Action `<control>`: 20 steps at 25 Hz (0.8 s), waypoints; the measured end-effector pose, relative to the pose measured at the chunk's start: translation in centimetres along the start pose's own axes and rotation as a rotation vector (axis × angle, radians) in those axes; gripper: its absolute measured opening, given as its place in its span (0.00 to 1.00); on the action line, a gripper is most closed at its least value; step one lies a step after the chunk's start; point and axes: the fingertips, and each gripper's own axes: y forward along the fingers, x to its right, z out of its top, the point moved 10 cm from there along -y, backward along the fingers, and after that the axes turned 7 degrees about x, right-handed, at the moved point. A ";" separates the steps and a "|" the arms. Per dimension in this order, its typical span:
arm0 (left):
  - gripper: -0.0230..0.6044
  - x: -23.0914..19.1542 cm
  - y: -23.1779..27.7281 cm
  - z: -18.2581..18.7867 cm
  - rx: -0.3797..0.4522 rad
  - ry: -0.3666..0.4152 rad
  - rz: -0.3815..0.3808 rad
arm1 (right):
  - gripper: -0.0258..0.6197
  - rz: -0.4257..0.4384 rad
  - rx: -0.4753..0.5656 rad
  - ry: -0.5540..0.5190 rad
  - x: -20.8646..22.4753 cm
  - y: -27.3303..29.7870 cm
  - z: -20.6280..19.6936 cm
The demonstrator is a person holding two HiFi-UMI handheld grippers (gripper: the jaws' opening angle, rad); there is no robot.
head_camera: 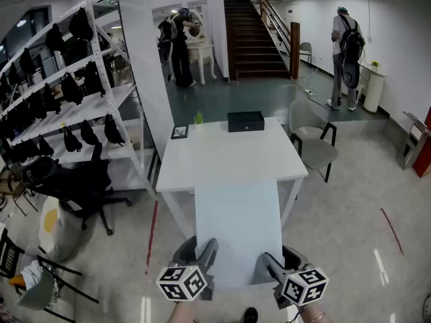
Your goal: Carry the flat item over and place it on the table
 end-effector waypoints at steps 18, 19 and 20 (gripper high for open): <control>0.46 1.4 4.6 -1.0 -0.004 -0.001 0.048 | 0.42 0.030 -0.007 0.004 5.0 2.4 1.3; 0.46 1.6 4.7 -1.1 -0.003 -0.001 0.051 | 0.42 0.032 -0.007 0.005 5.2 2.5 1.4; 0.46 1.6 4.9 -1.1 -0.001 -0.001 0.053 | 0.42 0.035 -0.007 0.005 5.4 2.5 1.4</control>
